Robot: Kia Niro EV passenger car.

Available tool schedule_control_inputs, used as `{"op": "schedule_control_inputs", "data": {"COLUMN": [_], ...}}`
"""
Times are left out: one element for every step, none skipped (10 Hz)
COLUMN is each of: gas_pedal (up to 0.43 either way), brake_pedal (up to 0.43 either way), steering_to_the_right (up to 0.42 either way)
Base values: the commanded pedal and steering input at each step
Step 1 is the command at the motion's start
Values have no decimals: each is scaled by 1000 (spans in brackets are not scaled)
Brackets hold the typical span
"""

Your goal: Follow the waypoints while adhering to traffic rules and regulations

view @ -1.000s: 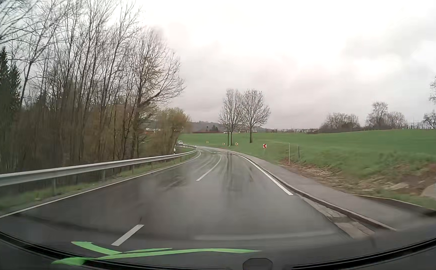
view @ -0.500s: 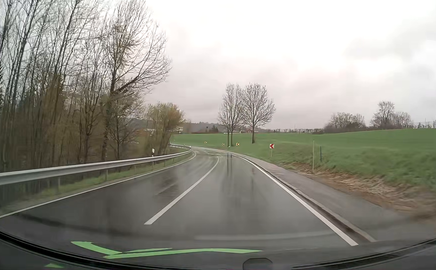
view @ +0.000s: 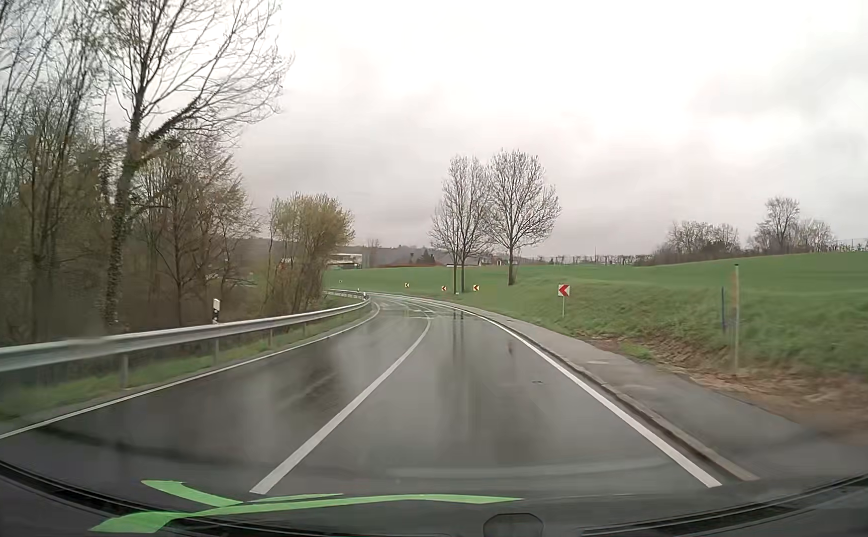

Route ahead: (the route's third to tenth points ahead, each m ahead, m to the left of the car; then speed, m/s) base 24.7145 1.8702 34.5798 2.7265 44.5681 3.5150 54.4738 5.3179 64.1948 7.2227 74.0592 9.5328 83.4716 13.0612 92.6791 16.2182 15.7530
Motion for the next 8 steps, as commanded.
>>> {"op": "schedule_control_inputs", "data": {"gas_pedal": [8, 8, 8, 8, 8, 0, 0, 0], "brake_pedal": [0, 0, 0, 0, 0, 0, 0, 0], "steering_to_the_right": [0, -1, -1, -1, -1, -2, -5, -9]}}
